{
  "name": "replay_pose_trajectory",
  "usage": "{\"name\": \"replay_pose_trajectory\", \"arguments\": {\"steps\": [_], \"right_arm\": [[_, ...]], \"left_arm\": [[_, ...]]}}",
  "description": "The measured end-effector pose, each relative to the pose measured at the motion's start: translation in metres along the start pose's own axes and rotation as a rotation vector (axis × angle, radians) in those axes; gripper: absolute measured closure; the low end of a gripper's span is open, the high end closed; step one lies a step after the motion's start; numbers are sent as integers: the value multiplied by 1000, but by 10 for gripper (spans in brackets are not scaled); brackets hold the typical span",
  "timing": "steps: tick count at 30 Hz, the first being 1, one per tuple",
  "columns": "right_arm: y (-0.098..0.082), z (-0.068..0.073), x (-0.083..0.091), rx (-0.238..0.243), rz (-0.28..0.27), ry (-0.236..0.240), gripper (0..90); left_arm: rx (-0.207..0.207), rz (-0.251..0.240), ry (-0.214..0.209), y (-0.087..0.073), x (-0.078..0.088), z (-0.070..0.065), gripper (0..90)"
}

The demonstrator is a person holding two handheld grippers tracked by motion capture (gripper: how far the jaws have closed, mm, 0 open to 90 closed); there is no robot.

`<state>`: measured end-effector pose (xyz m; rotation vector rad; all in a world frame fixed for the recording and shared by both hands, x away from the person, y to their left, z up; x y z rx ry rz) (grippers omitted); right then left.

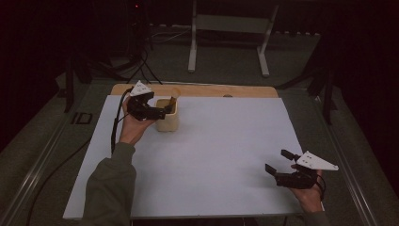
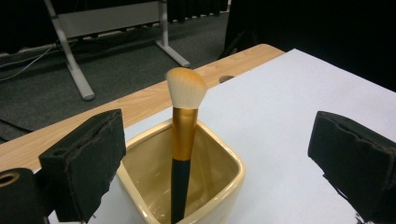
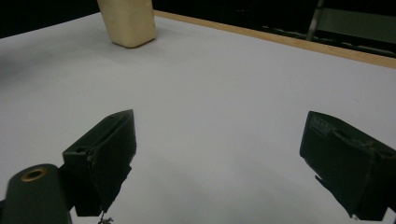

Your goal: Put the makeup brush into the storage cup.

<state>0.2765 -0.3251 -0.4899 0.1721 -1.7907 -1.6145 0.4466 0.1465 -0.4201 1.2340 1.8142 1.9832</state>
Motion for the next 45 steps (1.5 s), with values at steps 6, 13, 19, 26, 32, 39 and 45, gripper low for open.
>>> {"name": "replay_pose_trajectory", "arguments": {"steps": [6,13,19,26,32,39,45], "right_arm": [[0,0,0,-1,-1,-1,107],[0,-1,1,-2,-3,-7,107],[0,0,0,-1,-1,-5,107],[0,0,0,-2,-2,-6,107],[0,0,-1,-2,1,-8,107],[0,-1,-1,-1,1,-8,107],[-1,-2,-1,-6,0,-7,107]], "left_arm": [[-9,-4,2,0,4,-1,48],[-6,0,-21,-3,9,-2,48],[-3,-6,-31,-9,17,-3,40],[-7,-2,-32,-22,27,-4,38],[-11,6,-31,-31,34,-5,38],[-14,4,-35,-39,39,-7,38],[-17,-7,-40,-45,45,-13,38]]}}
Point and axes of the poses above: each handheld gripper's, and its own axes: x roughly backward along the jaws, y roughly out of its top, z roughly to its left, the point moved 3 cm from there along -x, roughly forward along the jaws, and after that the axes turned 3 degrees about -y, right-handed, at the moved point
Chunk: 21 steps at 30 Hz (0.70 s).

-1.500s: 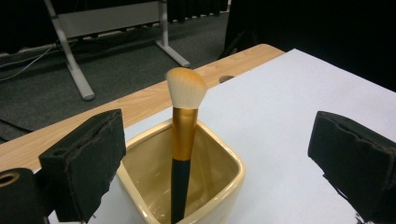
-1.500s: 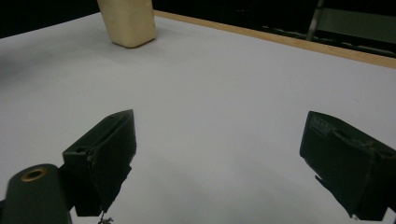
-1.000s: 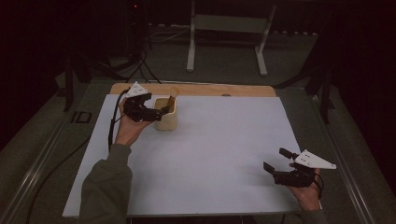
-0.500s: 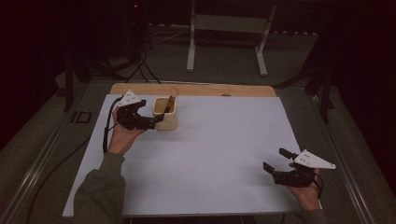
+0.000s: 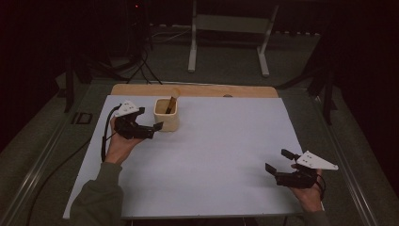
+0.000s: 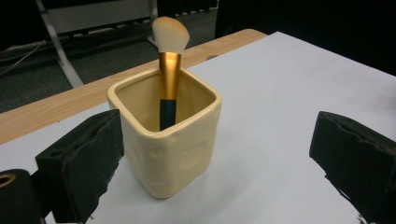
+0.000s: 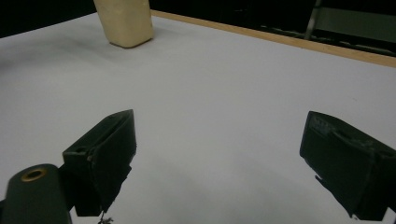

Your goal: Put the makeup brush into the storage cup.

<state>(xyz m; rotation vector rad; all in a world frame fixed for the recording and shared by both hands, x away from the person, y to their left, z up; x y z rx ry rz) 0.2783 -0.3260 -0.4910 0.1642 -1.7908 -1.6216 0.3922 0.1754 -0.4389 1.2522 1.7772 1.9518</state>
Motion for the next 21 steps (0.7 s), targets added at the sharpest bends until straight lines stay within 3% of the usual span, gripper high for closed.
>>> {"name": "replay_pose_trajectory", "arguments": {"steps": [13,21], "right_arm": [[0,1,-1,2,2,1,107],[0,1,0,-4,-1,-1,107]], "left_arm": [[-11,-12,0,-6,11,-7,39],[-4,-20,2,-17,19,-12,35]]}}
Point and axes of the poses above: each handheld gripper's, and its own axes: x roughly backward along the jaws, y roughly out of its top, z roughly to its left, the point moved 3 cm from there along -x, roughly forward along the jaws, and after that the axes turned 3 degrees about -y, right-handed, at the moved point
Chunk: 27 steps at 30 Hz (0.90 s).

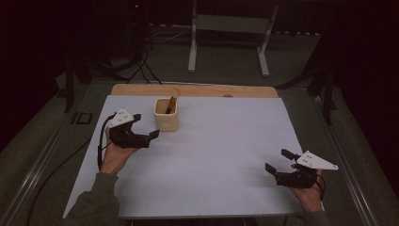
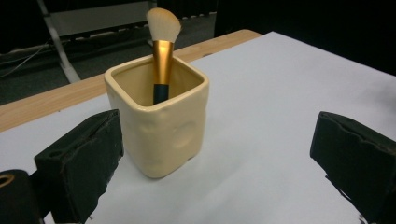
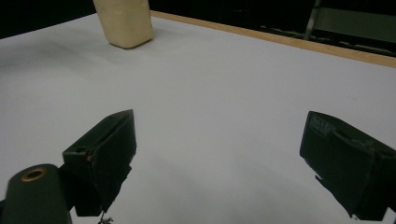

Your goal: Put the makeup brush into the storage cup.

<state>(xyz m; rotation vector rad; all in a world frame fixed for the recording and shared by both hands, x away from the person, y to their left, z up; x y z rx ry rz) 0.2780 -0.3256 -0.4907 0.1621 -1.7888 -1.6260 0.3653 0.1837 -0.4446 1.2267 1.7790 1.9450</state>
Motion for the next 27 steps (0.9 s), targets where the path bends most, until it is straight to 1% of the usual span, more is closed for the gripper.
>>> {"name": "replay_pose_trajectory", "arguments": {"steps": [2,5,9,14,25,27], "right_arm": [[0,0,0,0,1,1,107],[0,0,-1,2,2,1,107],[0,1,0,2,2,1,107],[0,1,0,1,1,0,107],[0,1,0,0,1,1,107],[0,1,-1,2,1,1,107]], "left_arm": [[-8,3,0,-1,2,-2,34],[-9,-3,-4,-4,6,-7,33],[-24,6,1,-9,10,-12,29],[-15,1,10,-16,15,-15,29],[-12,-21,37,-27,29,-20,29],[-11,-20,35,-29,31,-20,29]]}}
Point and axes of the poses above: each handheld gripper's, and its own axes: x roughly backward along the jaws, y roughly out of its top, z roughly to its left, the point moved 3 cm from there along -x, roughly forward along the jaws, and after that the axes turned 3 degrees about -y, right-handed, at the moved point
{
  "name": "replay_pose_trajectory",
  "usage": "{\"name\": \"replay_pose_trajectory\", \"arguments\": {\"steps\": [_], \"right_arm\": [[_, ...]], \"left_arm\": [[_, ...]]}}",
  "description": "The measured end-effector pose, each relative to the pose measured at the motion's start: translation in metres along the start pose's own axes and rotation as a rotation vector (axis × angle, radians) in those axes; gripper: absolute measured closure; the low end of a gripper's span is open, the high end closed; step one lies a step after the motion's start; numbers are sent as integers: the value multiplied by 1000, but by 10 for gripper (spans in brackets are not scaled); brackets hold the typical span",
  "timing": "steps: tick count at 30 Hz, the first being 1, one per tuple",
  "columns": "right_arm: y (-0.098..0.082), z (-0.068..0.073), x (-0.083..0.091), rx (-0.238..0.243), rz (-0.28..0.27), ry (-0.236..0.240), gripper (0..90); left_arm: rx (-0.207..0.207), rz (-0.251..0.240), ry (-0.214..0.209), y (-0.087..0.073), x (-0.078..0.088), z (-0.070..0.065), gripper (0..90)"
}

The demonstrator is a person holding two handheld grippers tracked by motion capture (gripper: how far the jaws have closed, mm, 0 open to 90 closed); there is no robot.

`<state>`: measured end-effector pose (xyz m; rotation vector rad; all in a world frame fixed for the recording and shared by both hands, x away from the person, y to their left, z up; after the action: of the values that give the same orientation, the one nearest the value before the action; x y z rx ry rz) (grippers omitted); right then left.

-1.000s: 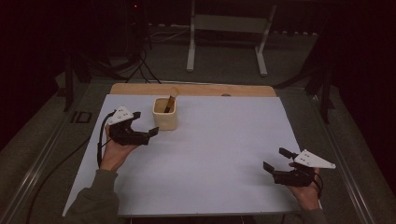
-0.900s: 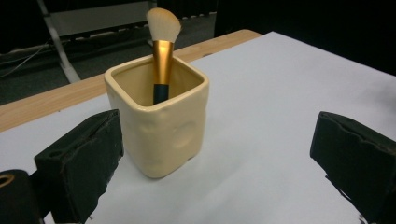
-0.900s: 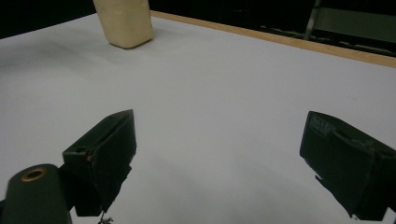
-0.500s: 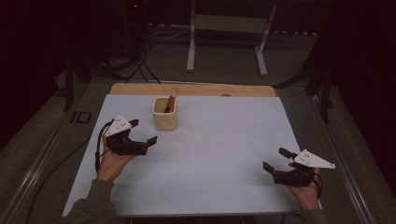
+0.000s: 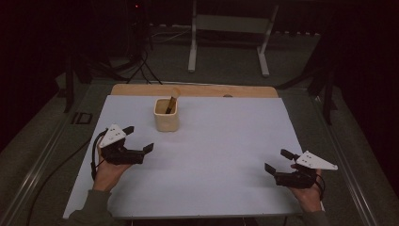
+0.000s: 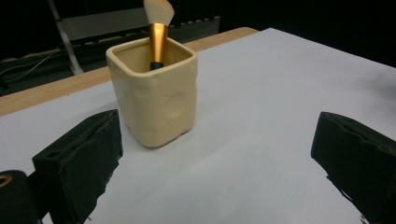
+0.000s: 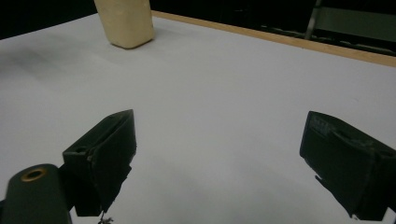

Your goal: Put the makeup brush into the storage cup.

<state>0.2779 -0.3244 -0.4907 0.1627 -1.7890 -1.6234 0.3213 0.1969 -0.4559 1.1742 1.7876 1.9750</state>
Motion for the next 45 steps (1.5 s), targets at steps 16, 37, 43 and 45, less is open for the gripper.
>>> {"name": "replay_pose_trajectory", "arguments": {"steps": [16,37,43,45], "right_arm": [[0,1,0,2,-3,4,107],[1,1,1,0,-11,7,107],[1,1,2,2,-16,4,107],[1,2,2,2,-18,6,107]], "left_arm": [[-6,11,-2,-23,11,-10,30],[-29,9,10,-37,35,-22,33],[-13,-12,25,-38,42,-21,33],[-10,-15,31,-39,44,-20,33]]}}
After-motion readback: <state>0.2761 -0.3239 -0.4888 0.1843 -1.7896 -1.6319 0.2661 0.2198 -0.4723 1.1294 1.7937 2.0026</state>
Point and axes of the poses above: each handheld gripper's, and its own axes: x roughly backward along the jaws, y roughly out of its top, z roughly to its left, the point moved 3 cm from there along -x, roughly forward along the jaws, and after that the axes turned 3 degrees about -y, right-handed, at the moved point
